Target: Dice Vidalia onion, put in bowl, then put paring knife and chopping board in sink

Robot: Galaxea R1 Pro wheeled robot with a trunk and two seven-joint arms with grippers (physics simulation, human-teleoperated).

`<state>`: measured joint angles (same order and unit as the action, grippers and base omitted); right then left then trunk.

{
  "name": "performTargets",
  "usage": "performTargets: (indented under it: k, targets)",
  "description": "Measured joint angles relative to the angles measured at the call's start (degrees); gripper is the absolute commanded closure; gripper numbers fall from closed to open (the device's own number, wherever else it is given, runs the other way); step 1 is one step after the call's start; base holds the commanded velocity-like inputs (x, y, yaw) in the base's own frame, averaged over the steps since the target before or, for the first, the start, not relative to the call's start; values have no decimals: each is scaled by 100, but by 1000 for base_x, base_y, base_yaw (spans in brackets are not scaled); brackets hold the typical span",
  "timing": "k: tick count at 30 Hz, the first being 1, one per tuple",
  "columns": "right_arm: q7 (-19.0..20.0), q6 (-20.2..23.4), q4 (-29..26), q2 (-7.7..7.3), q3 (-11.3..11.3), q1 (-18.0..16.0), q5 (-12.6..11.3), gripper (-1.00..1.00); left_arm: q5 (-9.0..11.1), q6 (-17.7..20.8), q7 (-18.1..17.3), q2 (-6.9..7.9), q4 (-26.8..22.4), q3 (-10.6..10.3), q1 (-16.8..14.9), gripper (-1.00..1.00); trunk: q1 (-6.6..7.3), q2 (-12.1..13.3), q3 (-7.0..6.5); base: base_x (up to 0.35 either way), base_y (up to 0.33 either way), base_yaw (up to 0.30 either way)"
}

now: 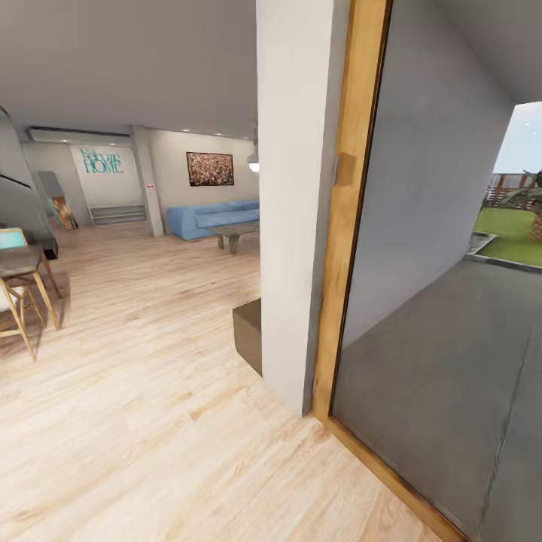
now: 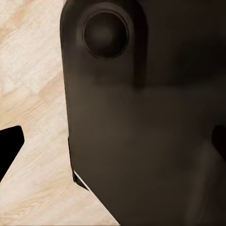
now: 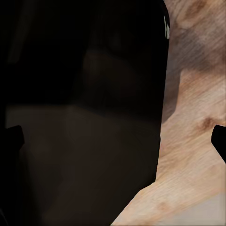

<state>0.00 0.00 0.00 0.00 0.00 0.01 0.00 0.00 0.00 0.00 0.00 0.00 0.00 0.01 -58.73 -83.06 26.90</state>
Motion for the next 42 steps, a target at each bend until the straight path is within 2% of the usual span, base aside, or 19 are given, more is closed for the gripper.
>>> performTargets:
  k: [5, 11, 29, 42]
  targets:
    - [-16, 22, -86, 160, -5, -88, -8, -100, 9, -9, 0, 44, -8, 8, 73, -100, 0, 0, -2, 0, 0, 0]
    - [-16, 23, -103, 260, -3, -103, 6, -100, 10, -8, 0, 65, -8, 8, 79, -100, 0, 0, -2, 0, 0, 0]
    - [-16, -1, -133, 272, -23, -105, 16, -100, 10, -9, 0, 69, -8, 8, 79, -100, 0, 0, -2, 0, 0, 0]
    - [-16, -376, -172, 269, -19, -103, 19, -100, 22, -8, 0, 41, 1, -3, 80, -100, 0, 0, -2, 0, 0, 0]
